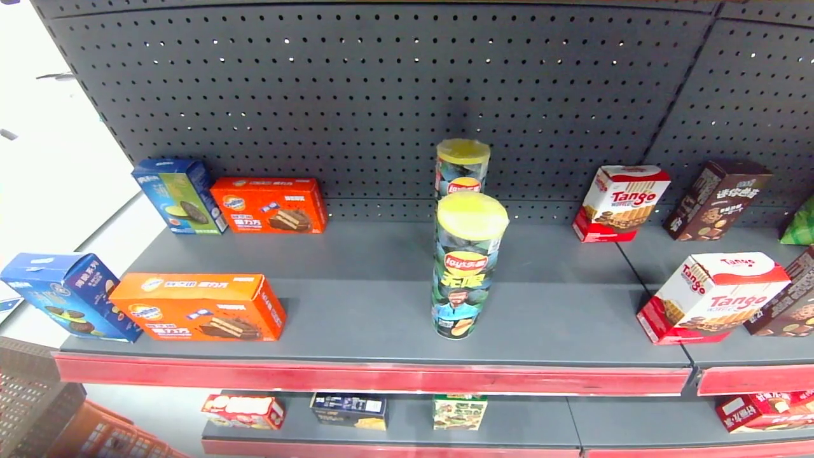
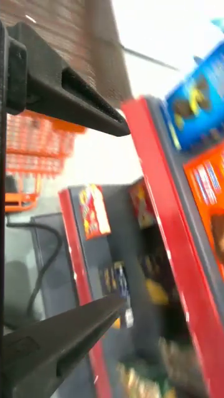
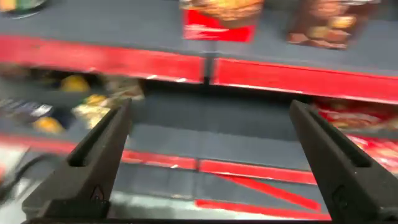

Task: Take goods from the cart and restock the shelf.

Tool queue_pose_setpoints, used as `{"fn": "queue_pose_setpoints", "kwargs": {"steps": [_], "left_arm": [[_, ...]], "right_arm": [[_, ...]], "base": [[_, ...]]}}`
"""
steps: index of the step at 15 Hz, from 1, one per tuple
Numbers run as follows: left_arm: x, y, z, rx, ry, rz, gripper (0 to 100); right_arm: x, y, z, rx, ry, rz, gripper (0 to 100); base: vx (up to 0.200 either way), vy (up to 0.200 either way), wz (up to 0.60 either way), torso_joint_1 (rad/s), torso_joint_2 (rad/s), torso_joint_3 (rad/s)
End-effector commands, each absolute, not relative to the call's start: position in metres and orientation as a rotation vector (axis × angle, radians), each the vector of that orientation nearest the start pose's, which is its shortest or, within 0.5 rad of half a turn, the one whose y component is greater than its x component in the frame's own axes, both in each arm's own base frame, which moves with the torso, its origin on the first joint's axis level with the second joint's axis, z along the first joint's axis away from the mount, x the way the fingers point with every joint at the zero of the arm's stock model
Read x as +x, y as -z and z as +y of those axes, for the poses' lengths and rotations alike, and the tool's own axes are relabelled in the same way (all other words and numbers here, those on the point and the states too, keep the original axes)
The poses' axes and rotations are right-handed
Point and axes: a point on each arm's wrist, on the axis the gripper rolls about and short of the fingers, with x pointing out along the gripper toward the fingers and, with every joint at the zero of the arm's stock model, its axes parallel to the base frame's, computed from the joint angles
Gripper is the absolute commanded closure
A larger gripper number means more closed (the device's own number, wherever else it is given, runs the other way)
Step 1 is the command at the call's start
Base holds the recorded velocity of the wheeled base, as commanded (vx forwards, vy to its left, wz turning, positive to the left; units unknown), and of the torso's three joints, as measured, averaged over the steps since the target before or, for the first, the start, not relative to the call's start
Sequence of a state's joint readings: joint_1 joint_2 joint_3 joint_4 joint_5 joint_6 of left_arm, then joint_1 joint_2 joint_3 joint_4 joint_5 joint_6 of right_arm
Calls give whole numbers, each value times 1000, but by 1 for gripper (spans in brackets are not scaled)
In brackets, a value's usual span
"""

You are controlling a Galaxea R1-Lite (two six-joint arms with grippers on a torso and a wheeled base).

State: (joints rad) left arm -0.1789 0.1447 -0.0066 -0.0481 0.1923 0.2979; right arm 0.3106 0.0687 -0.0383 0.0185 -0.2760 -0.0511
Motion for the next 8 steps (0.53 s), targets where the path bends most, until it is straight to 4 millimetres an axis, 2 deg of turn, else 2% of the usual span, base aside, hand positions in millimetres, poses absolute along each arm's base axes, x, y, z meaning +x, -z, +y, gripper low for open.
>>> {"fn": "queue_pose_setpoints", "kwargs": {"steps": [1,2,3,4,6,8], "left_arm": [[-15,-84,4,294,-199,94,0],[-18,-83,3,275,-246,62,0],[-19,-83,3,257,-244,47,0],[-19,-83,3,251,-238,46,0],[-19,-83,2,261,-163,38,0],[-19,-83,1,282,-142,40,0]], "right_arm": [[-20,-85,-14,-60,64,34,0],[-20,-85,-16,-58,134,26,0],[-20,-85,-15,-58,115,23,0],[-19,-84,-14,-59,-28,24,0],[-13,-86,-11,-87,-182,90,0],[-6,-87,-9,-122,-145,176,0]], "base": [[0,0,0,0,0,0],[0,0,0,0,0,0],[0,0,0,0,0,0],[0,0,0,0,0,0],[0,0,0,0,0,0],[0,0,0,0,0,0]]}}
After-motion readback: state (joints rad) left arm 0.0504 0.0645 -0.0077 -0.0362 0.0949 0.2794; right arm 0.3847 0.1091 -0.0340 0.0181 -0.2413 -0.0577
